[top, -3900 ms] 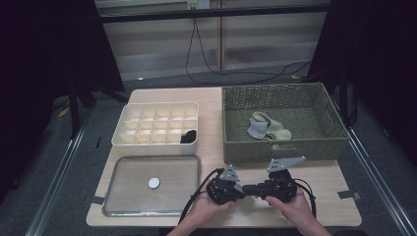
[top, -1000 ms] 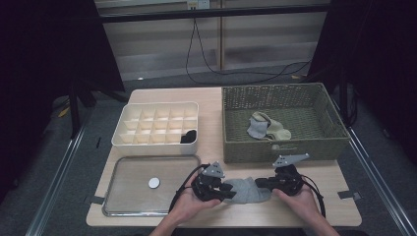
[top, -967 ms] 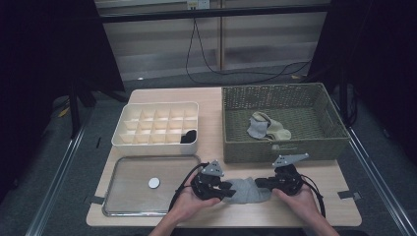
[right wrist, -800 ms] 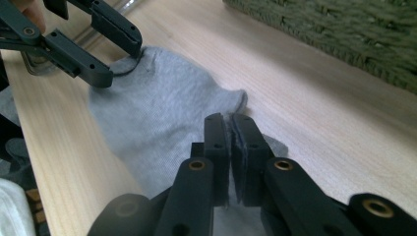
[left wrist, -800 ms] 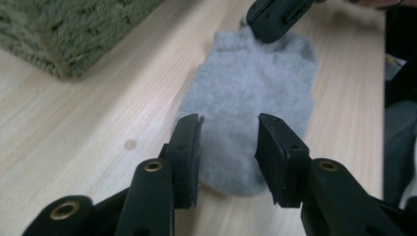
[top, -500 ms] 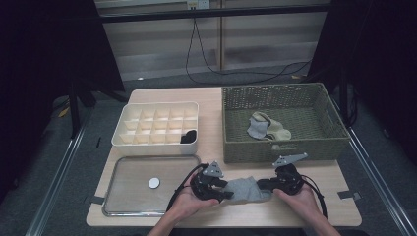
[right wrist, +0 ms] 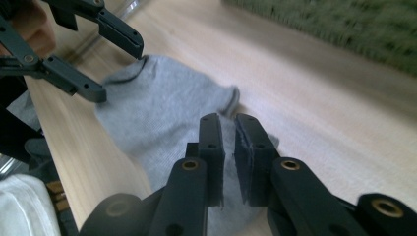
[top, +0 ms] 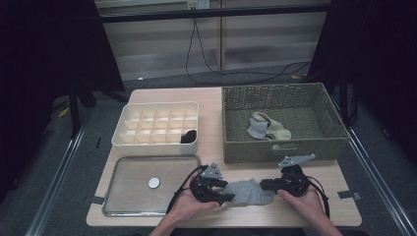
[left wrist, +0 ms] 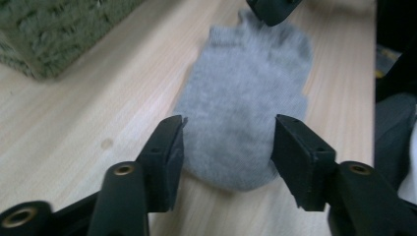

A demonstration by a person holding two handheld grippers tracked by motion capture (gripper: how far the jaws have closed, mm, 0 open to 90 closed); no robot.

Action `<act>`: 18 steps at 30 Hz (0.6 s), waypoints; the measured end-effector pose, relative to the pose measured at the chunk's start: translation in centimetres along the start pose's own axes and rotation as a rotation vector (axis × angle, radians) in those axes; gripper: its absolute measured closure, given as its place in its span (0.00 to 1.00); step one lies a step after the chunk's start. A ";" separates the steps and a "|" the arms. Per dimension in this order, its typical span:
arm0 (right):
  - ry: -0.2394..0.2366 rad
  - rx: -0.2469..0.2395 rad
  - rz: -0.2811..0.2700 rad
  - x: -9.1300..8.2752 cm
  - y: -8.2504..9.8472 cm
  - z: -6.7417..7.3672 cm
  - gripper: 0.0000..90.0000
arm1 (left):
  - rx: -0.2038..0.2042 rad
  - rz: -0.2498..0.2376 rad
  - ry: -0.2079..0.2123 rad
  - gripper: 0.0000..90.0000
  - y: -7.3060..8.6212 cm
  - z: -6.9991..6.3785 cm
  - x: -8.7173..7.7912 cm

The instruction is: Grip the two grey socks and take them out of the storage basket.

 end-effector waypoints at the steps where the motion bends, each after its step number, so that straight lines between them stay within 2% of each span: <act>1: 0.001 0.003 -0.012 -0.1 -0.1 0.0 0.89 | -0.004 -0.012 -0.005 0.47 -0.2 0.1 -0.1; 5: -0.002 -0.005 -0.034 -0.2 -0.6 0.1 0.86 | -0.046 -0.038 -0.003 0.40 -0.4 0.4 -0.4; 8: 0.004 -0.011 -0.046 -0.3 -1.0 0.2 0.83 | -0.068 -0.036 -0.012 0.37 -0.3 0.8 -0.7; 14: 0.025 -0.006 -0.068 -0.7 -1.3 -0.3 0.73 | -0.092 -0.033 -0.017 0.28 -0.2 1.3 -1.0; 18: 0.027 -0.005 -0.097 -1.3 -1.8 -0.5 0.66 | -0.109 -0.059 -0.006 0.27 -0.2 1.2 -2.1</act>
Point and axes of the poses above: each handheld gripper's, and its own axes: x roughly forward along the jaws, y roughly out of its underside, z roughly to its left, the point moved 5 cm from there along x, roughly forward along the jaws, and after that the axes turned 12 degrees about -x, right-handed, at the moved point
